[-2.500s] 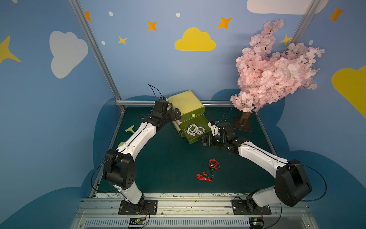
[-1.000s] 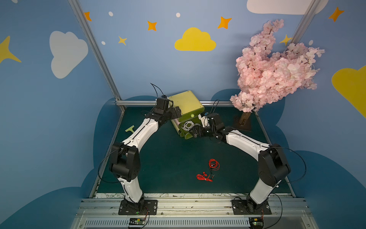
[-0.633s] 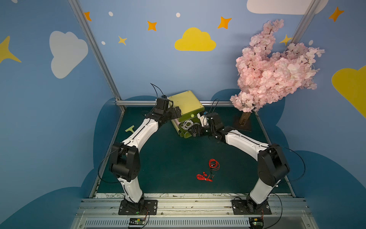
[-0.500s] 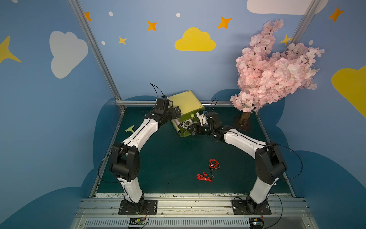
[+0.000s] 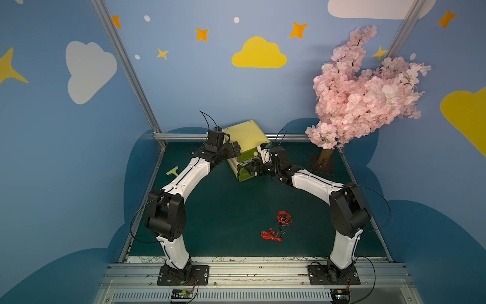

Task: Place the wired earphones into the drawer by color
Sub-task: Close the drawer in the storage box.

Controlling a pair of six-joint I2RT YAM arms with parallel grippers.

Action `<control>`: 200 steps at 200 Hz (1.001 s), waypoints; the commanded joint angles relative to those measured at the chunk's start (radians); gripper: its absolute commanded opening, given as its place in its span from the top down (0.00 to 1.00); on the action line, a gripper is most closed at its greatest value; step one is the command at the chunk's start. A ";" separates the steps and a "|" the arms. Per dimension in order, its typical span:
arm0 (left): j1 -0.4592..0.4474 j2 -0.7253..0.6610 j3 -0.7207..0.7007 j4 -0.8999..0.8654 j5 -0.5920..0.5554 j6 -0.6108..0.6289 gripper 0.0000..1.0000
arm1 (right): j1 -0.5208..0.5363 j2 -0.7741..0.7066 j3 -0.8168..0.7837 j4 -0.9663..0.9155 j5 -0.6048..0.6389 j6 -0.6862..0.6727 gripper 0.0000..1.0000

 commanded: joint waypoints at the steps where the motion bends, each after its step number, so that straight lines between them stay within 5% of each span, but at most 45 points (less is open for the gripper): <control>1: 0.004 -0.018 -0.021 -0.039 0.000 0.008 0.00 | 0.014 0.022 0.023 0.108 0.019 -0.023 0.01; 118: 0.005 -0.033 -0.033 -0.039 0.000 0.006 0.00 | 0.040 0.087 0.023 0.281 0.063 -0.047 0.01; 200: 0.015 -0.037 -0.032 -0.034 0.002 0.008 0.00 | 0.030 -0.050 -0.128 0.232 0.137 -0.042 0.02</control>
